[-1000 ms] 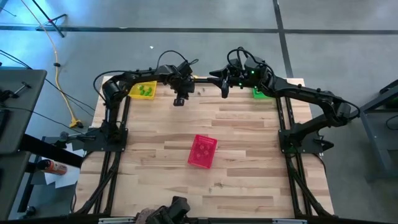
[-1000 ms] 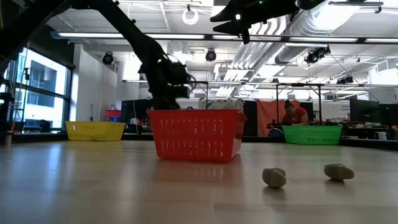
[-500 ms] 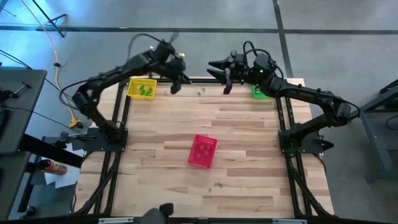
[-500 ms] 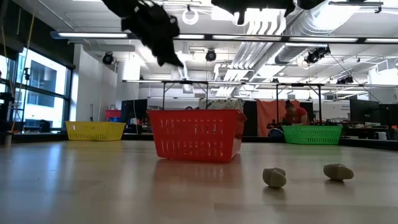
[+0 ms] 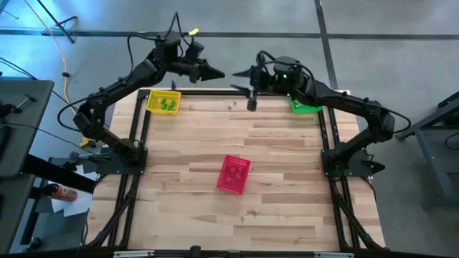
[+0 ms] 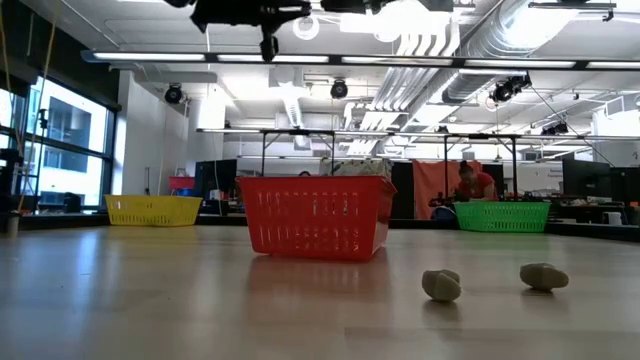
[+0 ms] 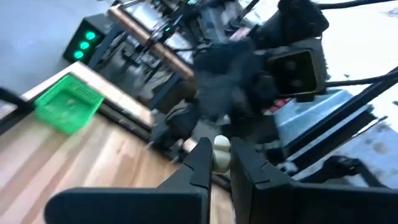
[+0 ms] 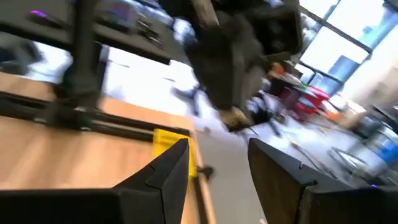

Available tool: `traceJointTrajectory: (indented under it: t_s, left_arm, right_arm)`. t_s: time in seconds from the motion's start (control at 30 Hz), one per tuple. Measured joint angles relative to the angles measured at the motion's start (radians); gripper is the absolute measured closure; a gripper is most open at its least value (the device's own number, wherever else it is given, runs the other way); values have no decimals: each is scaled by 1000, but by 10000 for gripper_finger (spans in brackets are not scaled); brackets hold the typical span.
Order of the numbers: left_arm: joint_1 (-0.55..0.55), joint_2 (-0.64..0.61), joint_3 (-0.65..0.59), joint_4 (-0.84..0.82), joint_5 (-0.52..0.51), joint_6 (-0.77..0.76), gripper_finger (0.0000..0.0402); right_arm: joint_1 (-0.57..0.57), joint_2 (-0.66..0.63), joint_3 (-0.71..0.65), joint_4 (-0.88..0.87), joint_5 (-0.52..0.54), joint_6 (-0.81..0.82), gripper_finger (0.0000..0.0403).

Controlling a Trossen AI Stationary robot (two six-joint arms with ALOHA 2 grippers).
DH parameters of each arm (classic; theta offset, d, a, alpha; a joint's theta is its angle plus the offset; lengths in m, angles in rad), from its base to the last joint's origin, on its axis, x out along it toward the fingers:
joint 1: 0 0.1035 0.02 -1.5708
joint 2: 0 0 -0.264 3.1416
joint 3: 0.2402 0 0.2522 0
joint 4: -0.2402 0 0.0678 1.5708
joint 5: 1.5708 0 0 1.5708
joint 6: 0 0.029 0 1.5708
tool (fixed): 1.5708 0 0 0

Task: Sort Halloween decoration
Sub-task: Put the white skull toy into the green bin

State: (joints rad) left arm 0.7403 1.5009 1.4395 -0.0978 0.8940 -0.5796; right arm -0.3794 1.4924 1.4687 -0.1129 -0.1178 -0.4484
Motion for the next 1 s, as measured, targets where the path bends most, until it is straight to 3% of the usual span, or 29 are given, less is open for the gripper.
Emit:
traceJointTrajectory:
  t_s: [0.27,0.53,1.0]
  left_arm:
    - [-30,0,0,169,-9,-145,392]
    - [-30,0,0,182,-11,-171,392]
    - [-36,0,0,228,-32,-214,392]
  right_arm:
    - [1,62,130,-27,37,-42,217]
    - [8,75,157,-21,40,-78,170]
    - [40,111,157,57,65,-189,202]
